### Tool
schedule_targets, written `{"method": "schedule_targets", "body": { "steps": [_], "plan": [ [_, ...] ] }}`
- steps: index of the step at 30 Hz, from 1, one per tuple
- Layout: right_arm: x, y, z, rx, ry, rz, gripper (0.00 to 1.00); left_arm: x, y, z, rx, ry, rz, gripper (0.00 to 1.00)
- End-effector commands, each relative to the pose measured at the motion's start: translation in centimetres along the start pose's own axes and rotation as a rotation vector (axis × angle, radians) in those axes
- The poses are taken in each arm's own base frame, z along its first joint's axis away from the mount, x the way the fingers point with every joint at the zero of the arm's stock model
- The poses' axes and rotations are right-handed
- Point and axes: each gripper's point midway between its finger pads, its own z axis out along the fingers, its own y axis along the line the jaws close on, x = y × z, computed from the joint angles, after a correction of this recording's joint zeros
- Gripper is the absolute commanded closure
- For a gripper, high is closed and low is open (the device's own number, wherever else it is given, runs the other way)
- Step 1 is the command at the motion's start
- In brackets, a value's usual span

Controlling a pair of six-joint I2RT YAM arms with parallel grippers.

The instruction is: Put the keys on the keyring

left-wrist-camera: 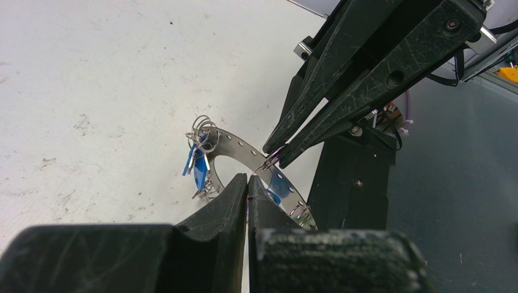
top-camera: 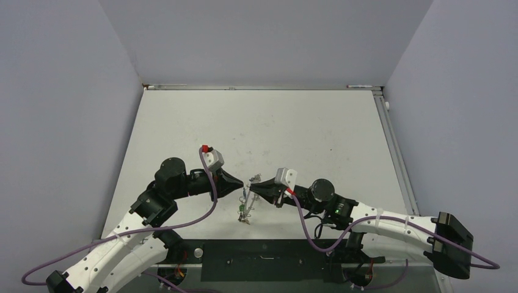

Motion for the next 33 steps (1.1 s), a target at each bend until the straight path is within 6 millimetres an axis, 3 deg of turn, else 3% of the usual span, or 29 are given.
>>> {"method": "schedule_targets", "body": {
  "steps": [1, 16, 18, 20, 23, 27, 32, 33],
  "plan": [
    [-5.6, 0.3, 0.2, -0.021, -0.166, -0.025, 0.95, -1.9, 0.0, -0.2, -0.007, -0.058, 0.039, 1.0],
    [-5.5, 0.4, 0.3, -0.024, -0.165, -0.02, 0.95, -2.1, 0.4, -0.3, -0.038, -0.069, 0.04, 0.98],
    [-5.4, 0.4, 0.3, -0.025, -0.163, -0.02, 0.95, -2.2, 0.6, -0.4, -0.054, -0.074, 0.041, 0.85],
    [-5.3, 0.4, 0.2, -0.023, -0.161, -0.019, 0.95, -2.4, 0.8, -0.5, -0.069, -0.08, 0.045, 0.66],
    [-5.2, 0.4, 0.2, -0.024, -0.159, -0.017, 0.95, -2.7, 1.1, -0.8, -0.091, -0.093, 0.051, 0.48],
    [-5.1, 0.4, 0.3, -0.02, -0.15, -0.015, 0.95, -3.1, 1.3, -1.3, -0.119, -0.12, 0.066, 0.34],
    [-4.6, -0.3, 0.1, 0.016, -0.13, -0.021, 0.95, -3.5, 2.8, -1.9, -0.22, -0.158, 0.055, 0.02],
    [-4.6, -0.4, 0.0, 0.025, -0.13, -0.023, 0.95, -3.4, 3.3, -2.0, -0.248, -0.16, 0.042, 0.04]
  ]
}}
